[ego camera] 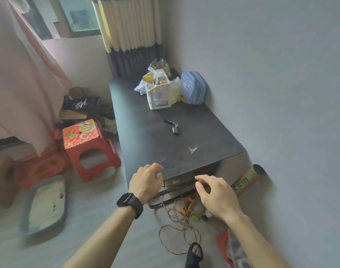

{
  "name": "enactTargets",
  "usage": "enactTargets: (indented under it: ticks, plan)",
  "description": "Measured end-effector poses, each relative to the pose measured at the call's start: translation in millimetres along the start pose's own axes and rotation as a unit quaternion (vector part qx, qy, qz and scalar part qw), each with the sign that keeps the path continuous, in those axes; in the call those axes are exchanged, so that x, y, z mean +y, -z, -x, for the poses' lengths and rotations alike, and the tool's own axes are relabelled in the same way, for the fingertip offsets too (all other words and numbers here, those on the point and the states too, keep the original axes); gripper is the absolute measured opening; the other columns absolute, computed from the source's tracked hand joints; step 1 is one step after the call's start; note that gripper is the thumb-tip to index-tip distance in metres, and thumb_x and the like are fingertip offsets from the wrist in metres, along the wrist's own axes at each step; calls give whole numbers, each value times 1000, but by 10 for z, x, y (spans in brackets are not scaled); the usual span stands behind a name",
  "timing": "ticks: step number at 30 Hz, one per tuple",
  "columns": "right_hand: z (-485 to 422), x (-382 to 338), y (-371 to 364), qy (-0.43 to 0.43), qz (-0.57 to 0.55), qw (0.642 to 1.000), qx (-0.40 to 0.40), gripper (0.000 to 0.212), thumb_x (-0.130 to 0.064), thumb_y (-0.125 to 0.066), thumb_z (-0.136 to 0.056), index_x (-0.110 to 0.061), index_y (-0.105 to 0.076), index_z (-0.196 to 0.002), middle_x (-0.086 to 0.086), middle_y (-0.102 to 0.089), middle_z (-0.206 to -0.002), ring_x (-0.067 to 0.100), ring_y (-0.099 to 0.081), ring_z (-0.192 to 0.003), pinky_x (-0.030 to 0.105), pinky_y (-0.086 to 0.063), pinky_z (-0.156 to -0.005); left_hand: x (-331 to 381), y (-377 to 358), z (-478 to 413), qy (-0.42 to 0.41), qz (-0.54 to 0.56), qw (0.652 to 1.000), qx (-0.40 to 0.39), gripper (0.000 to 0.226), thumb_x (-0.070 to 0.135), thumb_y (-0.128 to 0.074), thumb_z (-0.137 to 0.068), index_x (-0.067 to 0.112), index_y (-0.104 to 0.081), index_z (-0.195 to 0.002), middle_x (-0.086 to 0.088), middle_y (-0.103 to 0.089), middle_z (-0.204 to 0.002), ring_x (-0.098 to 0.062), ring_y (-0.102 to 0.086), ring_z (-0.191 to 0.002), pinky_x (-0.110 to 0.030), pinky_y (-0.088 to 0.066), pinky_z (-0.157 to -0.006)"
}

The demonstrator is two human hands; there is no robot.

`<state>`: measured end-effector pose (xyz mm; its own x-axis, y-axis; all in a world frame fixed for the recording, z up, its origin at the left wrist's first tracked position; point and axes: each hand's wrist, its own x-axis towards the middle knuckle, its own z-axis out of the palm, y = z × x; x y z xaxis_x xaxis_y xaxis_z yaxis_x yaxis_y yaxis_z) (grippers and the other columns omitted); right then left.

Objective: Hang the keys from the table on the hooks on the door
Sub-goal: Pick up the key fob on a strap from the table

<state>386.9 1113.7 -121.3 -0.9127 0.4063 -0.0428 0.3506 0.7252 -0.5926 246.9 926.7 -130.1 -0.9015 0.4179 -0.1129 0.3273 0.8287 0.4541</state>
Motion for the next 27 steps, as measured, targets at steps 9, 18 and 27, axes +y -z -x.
enactTargets:
  ticks: [9, 18, 27]
  plan:
    - [-2575, 150, -439, 0, -16, 999, -52, 33, -44, -48, -98, -37, -57, -129, -17, -64, -119, 10, -52, -115, 27, -44, -81, -274, -135, -2177, 48, 9, 999, 22, 37, 32, -49, -96, 33, -54, -133, 4, -56, -136, -20, -48, -128, -37, -50, -91]
    - [-4461, 505, -1309, -47, 74, 990, -107, 54, -52, -45, -96, -28, -37, -144, -4, -48, -145, 24, -46, -127, 39, -41, -82, -909, -1202, -3613, 120, -19, 990, -68, 57, 46, -43, -98, 32, -32, -152, -6, -26, -164, -27, -17, -153, -43, -20, -122]
    - [-5243, 682, -2132, -162, 109, 977, -86, 75, -73, -39, -88, -18, -41, -138, 5, -51, -137, 32, -48, -124, 44, -39, -80, -1382, -1869, -3778, 133, -80, 984, -83, 64, 65, -16, -97, 50, 10, -153, 11, 22, -165, -16, 24, -152, -49, 14, -122]
